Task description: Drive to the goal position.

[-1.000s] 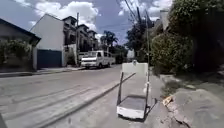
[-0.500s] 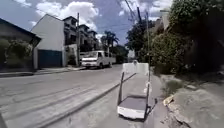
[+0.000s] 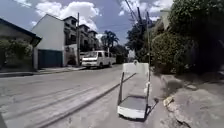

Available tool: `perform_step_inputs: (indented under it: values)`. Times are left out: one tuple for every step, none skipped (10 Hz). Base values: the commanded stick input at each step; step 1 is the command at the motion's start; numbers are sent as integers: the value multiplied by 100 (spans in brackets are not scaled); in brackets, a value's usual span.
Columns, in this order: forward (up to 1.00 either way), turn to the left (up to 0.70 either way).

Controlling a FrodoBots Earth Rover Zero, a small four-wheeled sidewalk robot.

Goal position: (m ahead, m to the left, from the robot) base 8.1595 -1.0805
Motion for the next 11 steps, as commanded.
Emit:
perform_step_inputs:
  values:
    - [0, 6]
    - [0, 8]
    - [0, 36]
    - [0, 70]
    - [0, 70]
    - [0, 70]
    - [0, 70]
    - [0, 70]
    - [0, 70]
    - [0, 70]
    - [0, 70]
